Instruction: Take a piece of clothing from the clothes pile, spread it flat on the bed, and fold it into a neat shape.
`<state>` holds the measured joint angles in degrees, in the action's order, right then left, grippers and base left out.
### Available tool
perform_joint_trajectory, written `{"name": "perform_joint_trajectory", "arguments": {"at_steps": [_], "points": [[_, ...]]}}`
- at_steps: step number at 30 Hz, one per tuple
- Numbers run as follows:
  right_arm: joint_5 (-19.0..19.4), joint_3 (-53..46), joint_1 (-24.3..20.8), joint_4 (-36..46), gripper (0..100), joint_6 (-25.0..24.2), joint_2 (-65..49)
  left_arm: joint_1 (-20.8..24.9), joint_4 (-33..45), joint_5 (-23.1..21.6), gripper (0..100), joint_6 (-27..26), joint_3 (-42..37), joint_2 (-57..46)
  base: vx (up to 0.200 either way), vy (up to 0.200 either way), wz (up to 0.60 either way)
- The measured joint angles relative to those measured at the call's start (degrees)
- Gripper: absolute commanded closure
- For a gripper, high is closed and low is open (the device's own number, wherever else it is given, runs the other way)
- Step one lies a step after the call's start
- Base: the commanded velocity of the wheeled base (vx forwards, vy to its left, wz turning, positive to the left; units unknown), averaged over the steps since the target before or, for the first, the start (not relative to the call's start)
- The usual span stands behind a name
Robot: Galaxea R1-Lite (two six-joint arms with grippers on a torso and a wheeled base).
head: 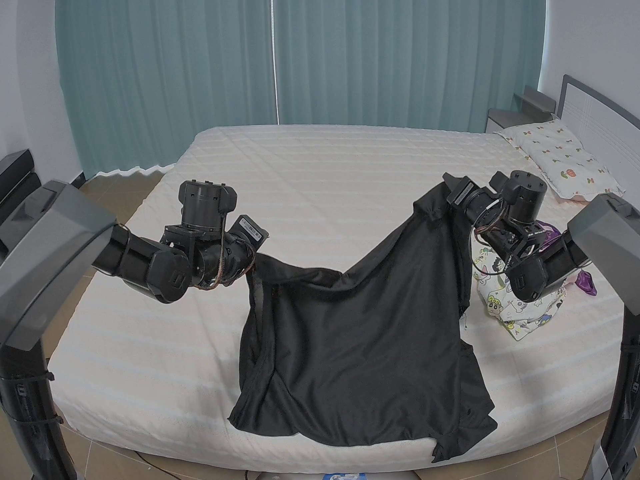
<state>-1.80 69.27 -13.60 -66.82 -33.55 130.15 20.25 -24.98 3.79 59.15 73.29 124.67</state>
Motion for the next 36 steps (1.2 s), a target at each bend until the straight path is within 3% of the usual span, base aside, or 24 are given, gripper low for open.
{"name": "perform_joint_trajectory", "arguments": {"at_steps": [5, 14, 18, 22, 30, 36], "points": [[-1.41, 4.05, 0.52, 2.06, 0, -0.04, 5.46, -1.54, -0.01, 0.37, 0, 0.46, 3.12, 3.88, 0.000, 0.000, 0.00], [-6.27, 12.07, 1.43, 18.37, 0, 0.49, 11.40, -4.33, 0.24, 0.74, 0, 0.82, 4.83, 6.75, 0.000, 0.000, 0.00], [-7.52, 15.65, 1.65, 18.43, 0, -1.37, 11.91, -5.12, 0.33, 0.06, 0, 0.82, 2.71, 6.89, 0.000, 0.000, 0.00], [-9.28, 19.63, 1.89, 19.22, 0, -7.53, 11.95, -5.67, 0.18, -1.01, 0, 0.90, 0.02, 6.47, 0.000, 0.000, 0.00], [-10.05, 21.44, 2.97, 38.39, 0, -8.08, 12.19, -5.69, -1.07, -3.50, 0, 1.01, -6.25, 4.38, 0.000, 0.000, 0.00], [-10.24, 22.95, 3.94, 42.28, 0, -9.56, 12.85, -5.56, -5.05, -5.40, 0, 1.65, -13.84, 1.68, 0.000, 0.000, 0.00]]}}
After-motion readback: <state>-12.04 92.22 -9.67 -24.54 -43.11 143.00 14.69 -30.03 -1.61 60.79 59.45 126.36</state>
